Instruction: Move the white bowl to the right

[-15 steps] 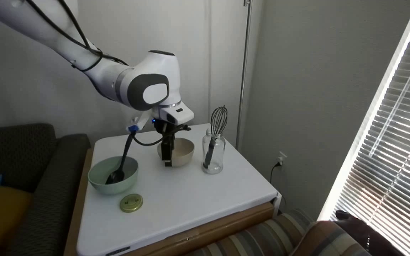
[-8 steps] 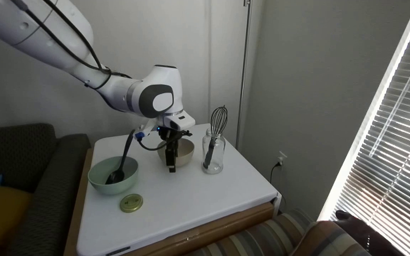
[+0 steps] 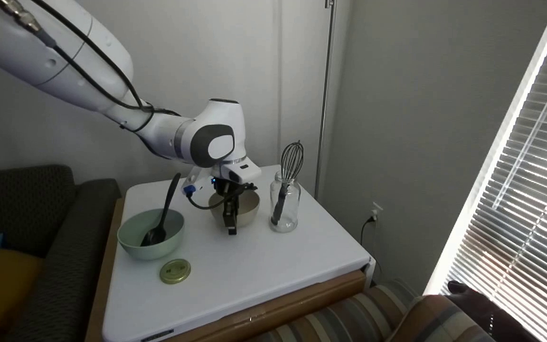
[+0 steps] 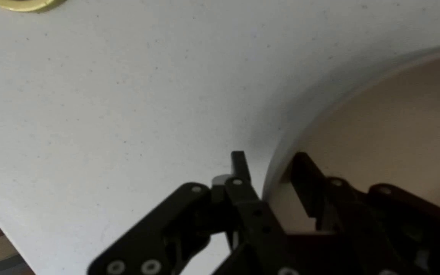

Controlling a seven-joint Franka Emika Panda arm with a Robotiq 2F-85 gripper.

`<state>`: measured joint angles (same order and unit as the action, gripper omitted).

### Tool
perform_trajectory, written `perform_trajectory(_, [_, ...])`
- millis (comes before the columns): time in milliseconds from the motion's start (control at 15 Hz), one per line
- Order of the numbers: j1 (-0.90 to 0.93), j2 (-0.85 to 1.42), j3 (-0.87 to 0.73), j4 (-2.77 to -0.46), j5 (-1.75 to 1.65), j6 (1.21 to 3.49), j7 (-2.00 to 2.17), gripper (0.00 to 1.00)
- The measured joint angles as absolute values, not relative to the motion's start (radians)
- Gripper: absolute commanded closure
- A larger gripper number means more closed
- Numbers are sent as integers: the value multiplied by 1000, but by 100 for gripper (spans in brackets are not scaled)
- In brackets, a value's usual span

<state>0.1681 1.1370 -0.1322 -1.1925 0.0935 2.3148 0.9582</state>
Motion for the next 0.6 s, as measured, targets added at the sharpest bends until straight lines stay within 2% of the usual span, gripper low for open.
perform_trajectory(200, [171,1126,-132,-1171,75,2299,947,100])
perform_trajectory(600, [181,1089,-132,-1171,10,2255,902,98])
